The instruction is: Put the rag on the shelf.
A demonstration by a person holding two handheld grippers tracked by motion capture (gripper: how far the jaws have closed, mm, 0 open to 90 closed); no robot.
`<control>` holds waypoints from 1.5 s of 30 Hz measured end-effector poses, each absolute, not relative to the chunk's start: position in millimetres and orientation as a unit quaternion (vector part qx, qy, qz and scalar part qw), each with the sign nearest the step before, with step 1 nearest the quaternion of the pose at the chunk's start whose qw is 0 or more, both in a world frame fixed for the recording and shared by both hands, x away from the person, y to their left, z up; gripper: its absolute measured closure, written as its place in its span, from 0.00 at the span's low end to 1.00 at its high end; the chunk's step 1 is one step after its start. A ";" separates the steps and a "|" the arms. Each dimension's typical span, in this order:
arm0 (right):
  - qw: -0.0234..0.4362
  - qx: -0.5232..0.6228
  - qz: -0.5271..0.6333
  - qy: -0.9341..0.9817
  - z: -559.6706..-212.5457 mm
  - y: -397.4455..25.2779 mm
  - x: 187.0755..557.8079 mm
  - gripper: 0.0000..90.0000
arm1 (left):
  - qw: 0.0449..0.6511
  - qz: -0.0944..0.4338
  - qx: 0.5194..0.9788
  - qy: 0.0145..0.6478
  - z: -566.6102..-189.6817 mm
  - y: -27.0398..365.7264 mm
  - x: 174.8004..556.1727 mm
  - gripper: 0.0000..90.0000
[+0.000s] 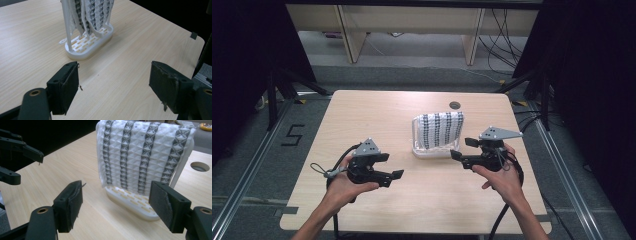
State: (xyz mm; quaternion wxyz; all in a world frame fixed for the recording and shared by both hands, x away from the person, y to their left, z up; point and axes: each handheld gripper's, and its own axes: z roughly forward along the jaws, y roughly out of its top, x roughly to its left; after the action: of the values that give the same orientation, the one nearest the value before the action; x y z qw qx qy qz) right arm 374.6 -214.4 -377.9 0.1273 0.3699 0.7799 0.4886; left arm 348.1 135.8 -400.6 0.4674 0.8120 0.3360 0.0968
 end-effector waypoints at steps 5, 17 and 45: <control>0.133 0.369 0.485 0.782 -380.5 -217.5 369.7 0.32 | 0.468 0.092 0.814 0.331 -407.6 135.3 344.1 0.26; 0.134 0.358 0.489 0.784 -395.0 -215.5 350.6 0.32 | 0.470 0.098 0.818 0.316 -422.6 138.0 332.0 0.24; 0.099 0.366 0.471 0.796 -460.4 -222.8 317.1 0.18 | 0.450 0.105 0.826 0.323 -474.0 165.7 303.5 0.23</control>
State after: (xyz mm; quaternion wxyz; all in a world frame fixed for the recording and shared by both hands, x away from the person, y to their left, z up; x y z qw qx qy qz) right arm 317.1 -222.8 -460.4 0.0992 0.3663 0.7963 0.4711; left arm 303.5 165.7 -474.0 0.4496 0.8260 0.3234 0.1049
